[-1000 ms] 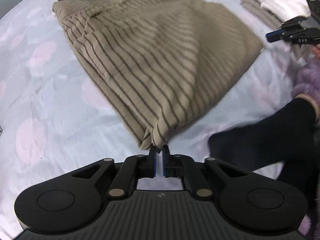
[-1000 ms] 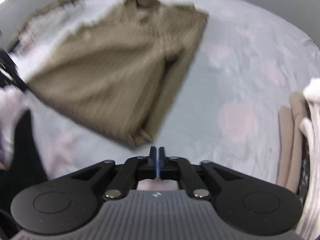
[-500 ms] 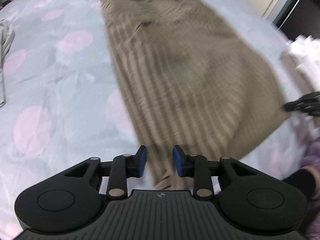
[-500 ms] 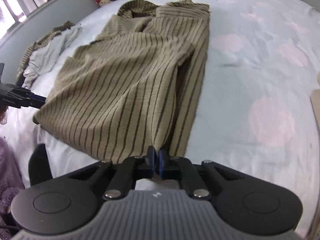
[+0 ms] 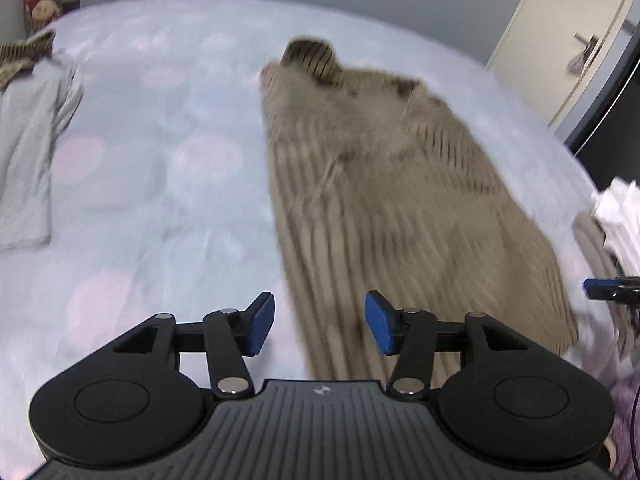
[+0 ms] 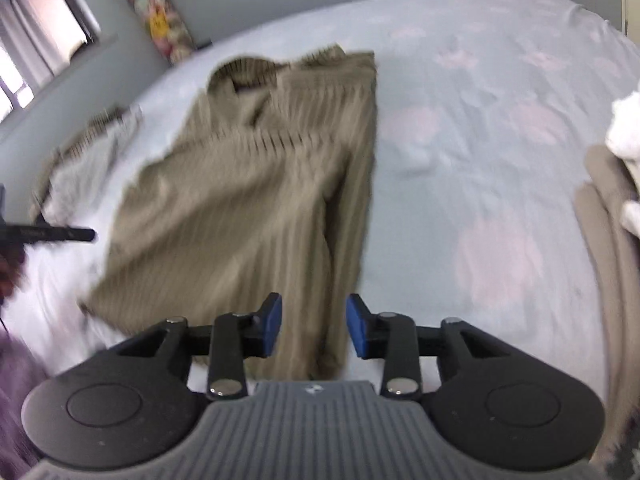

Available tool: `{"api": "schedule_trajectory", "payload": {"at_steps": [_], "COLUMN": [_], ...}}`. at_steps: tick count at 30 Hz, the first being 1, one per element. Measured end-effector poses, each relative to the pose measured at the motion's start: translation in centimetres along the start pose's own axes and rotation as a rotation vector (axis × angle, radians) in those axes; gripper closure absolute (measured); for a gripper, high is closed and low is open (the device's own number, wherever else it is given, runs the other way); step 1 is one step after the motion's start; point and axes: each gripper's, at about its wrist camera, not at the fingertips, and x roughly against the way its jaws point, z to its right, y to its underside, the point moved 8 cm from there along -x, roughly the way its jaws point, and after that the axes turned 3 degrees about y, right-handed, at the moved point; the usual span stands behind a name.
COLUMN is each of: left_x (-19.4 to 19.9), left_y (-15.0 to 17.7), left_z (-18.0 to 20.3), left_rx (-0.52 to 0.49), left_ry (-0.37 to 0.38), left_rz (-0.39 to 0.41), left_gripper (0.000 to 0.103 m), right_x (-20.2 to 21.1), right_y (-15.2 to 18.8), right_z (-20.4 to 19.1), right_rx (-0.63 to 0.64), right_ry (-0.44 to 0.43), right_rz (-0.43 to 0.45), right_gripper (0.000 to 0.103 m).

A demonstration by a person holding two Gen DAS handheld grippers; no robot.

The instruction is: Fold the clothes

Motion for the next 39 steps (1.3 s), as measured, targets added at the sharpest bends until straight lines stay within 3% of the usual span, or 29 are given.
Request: {"api": "schedule_trajectory", "payload": {"at_steps": [10,14,16,17,18,19,20,29,32,33,35,37,39], "left_x": [-5.1,-6.8,-7.1,-7.3,-7.5,-7.6,-7.8,-9.3,-8.8,-8.4,-7.6,-6.1,-4.5], "left_y": [-5.9,-7.9,-8.6,-9.0,-9.3,-9.7,-10.0,-13.1,-13.5,-13.1,-12.3,-10.7,-8.7], "left_z": [-0.7,-0.9,-0.9,-0.9,-0.9,-0.9,-0.9,-0.9,-1.6,-1.5,-1.4,-1.0,-0.4], "left_rx": [-0.024,-0.038,-0.049,-0.054,-0.06,-0.066,-0.071,-0.121,-0.074,-0.064,-0.043,-0.043,-0.035], "left_ry": [0.004,0.001,-0.008,-0.012,-0.016,-0.02,-0.024,-0.063,-0.079,-0.07,-0.053,-0.07,-0.053], "left_rz": [-0.022,-0.03,-0.034,-0.035,-0.037,-0.039,-0.041,-0.057,-0.036,-0.034,-0.031,-0.029,-0.039], "left_gripper": [0.057,0.061,0.071,0.087,0.096,0.103,0.103,0.103,0.101,0.098,0.076,0.064,0.061], "right_x": [-5.0,-6.5,-7.2,-7.6,-7.9,-8.1,-8.4,-9.3,-9.2,-9.0,-8.5,-7.9,-7.0], "right_y": [-6.8,-7.1,-6.8,-6.6,-6.4,-6.2,-5.9,-4.0,-3.8,-3.9,-4.2,-4.5,-4.7], "right_z": [-0.6,-1.1,-1.3,-1.3,-1.3,-1.3,-1.3,-1.3,-1.2,-1.2,-1.1,-0.9,-0.6], "right_rx": [0.042,0.046,0.054,0.066,0.079,0.091,0.099,0.145,0.136,0.129,0.105,0.079,0.049], "right_ry": [0.042,0.042,0.047,0.059,0.071,0.083,0.091,0.114,0.119,0.117,0.104,0.091,0.086], "right_rz": [0.019,0.009,0.003,-0.002,-0.007,-0.012,-0.018,-0.048,-0.048,-0.046,-0.034,-0.022,-0.013], "right_gripper": [0.064,0.064,0.064,0.064,0.064,0.064,0.064,0.064,0.064,0.064,0.064,0.064,0.064]}}
